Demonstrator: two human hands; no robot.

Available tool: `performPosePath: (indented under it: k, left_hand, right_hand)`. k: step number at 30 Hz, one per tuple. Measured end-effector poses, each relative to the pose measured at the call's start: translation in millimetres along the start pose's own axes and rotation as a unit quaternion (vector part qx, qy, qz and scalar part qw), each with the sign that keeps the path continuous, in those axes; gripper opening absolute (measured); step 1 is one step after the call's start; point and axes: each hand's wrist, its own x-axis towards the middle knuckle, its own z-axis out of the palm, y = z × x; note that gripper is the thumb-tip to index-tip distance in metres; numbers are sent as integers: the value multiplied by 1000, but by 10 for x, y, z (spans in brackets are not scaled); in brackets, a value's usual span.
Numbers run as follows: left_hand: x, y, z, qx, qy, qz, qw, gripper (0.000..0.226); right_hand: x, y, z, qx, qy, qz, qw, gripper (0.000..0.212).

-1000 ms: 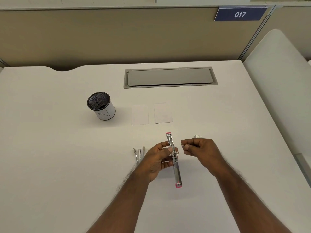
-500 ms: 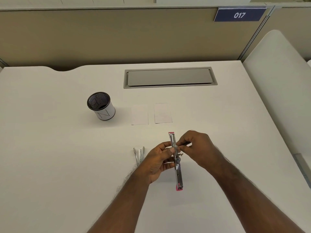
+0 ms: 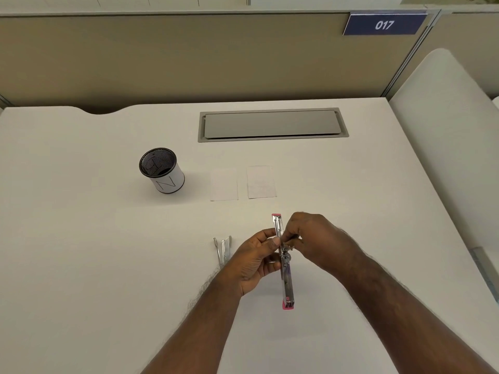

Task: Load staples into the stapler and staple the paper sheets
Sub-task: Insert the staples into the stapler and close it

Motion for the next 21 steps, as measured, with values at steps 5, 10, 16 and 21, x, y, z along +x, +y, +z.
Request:
performPosePath:
  k: [5,10,16,21]
  left_hand:
    - [1,-8,5,8,-7,-2,1000,47]
    - [0,7,-8,4,-12,0,1000,50]
    - [17,16,-10,-12,-19,0,1000,44]
    - [30,12,27,-5,-21,-1,1000,43]
  right_hand:
    - [22,8,-11,-5,-24,-10,1000,19]
    - [-63,125,65,62,92,-9,994,13]
    - [-40,208,112,129,145,-13,981,16]
    - [-35,194,134,104,125,-9,987,19]
